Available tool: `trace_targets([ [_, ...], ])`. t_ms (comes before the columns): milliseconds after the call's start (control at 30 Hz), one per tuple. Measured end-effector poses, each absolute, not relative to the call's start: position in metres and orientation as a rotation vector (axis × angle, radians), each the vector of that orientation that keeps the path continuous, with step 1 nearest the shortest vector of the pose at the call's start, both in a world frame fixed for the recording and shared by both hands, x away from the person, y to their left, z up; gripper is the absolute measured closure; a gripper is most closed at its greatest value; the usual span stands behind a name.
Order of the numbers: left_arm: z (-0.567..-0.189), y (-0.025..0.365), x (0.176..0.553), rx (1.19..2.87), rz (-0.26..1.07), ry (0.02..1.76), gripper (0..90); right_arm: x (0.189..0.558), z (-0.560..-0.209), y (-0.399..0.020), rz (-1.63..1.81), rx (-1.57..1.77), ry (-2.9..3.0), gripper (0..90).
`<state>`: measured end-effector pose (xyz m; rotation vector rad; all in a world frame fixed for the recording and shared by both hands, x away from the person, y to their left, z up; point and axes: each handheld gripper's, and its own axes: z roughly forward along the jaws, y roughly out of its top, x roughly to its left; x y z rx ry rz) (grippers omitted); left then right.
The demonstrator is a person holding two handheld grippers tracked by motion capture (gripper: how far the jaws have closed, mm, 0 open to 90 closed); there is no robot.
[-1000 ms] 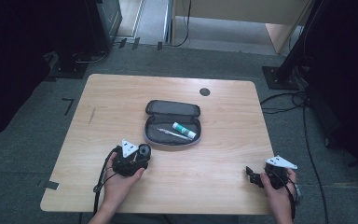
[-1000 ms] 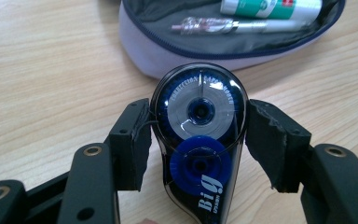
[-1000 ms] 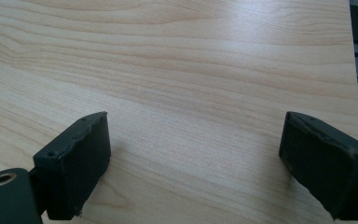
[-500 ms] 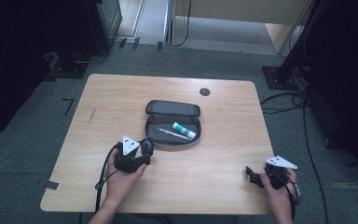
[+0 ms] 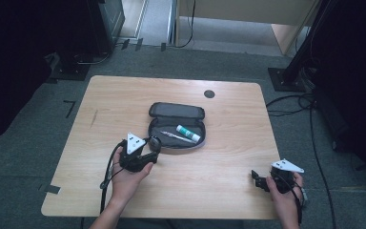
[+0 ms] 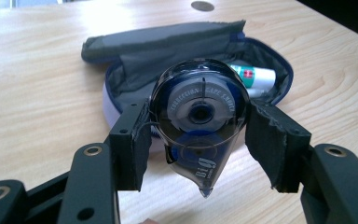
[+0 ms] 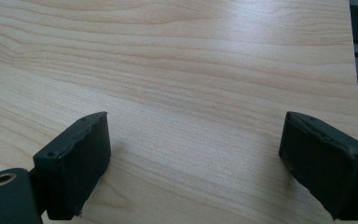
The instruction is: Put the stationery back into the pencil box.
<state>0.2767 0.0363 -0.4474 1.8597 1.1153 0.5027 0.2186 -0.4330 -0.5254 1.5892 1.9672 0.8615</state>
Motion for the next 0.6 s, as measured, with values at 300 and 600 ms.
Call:
trace_targets([
  [300,-0.436,0.03,0.289,1.838,0.511,1.101,41.6,0.219,-0.525,-0.433,0.861,1.59,1.967,8.7],
  [600,-0.43,0.028,0.305,1.802,0.511,1.104,41.6,0.219,-0.526,-0.433,0.863,1.587,1.967,8.7],
])
